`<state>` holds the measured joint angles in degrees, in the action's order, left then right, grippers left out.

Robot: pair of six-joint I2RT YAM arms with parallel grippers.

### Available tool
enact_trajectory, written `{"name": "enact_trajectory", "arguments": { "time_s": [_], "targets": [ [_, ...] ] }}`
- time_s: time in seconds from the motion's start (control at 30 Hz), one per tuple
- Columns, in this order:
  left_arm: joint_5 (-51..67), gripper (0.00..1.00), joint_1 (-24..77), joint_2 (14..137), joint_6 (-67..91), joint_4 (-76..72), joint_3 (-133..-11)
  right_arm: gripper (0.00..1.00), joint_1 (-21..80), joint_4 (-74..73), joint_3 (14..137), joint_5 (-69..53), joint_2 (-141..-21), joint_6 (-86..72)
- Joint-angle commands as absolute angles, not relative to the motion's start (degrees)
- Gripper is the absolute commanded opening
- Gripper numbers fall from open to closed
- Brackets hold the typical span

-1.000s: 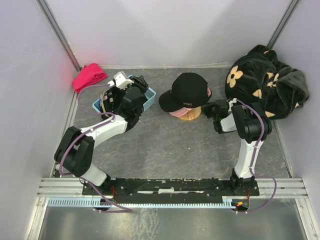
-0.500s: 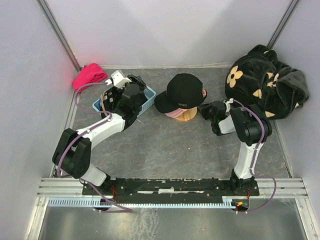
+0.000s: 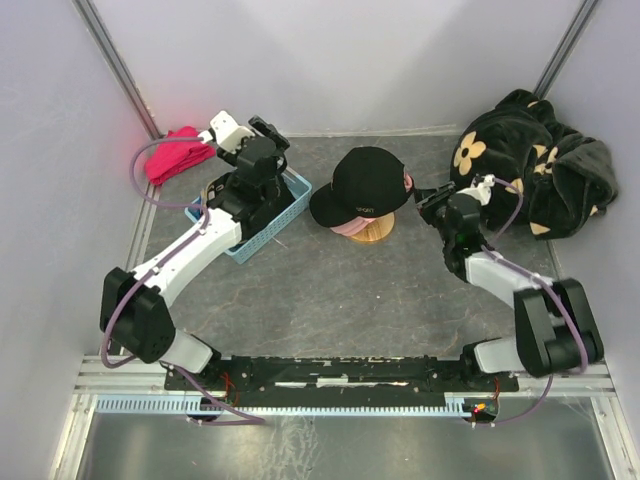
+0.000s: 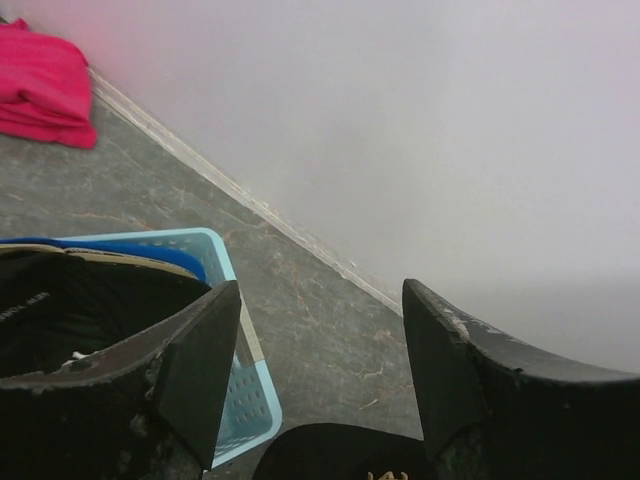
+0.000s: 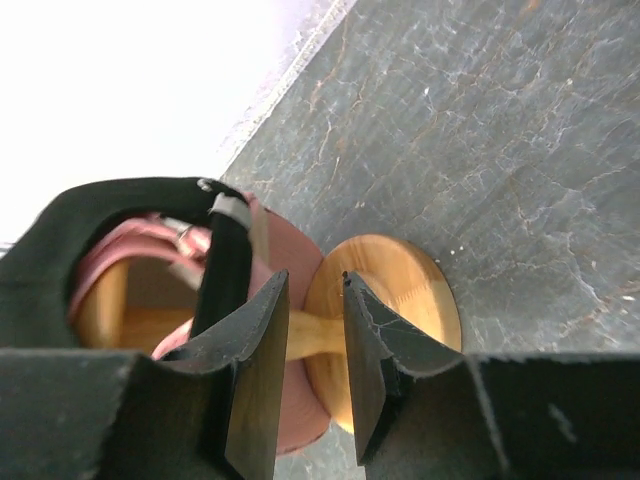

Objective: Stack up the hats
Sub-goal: Pick up the hat from the bin.

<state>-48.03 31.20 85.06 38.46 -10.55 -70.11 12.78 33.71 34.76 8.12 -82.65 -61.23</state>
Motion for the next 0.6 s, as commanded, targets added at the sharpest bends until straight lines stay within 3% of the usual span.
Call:
{"name": "enact_trajectory", "arguments": {
  "time_s": [0.0,0.3,0.57],
  "targets": [
    [-52.8,0.75,30.7,81.9,41.5,-0.8,-74.9,0.37,13.7,22.2,33.4,10.5,-71.0,-53.4],
    [-59.6,0.85,30.7,89.8,40.7,22.5,-85.2,0.38,20.6,3.2,45.1,10.6,-60.9,-39.5],
    [-67.4,0.87,28.8,96.1,49.2,43.3,-89.4,0.39,24.4,3.0,47.4,9.2,-59.5,-37.8]
  ]
}}
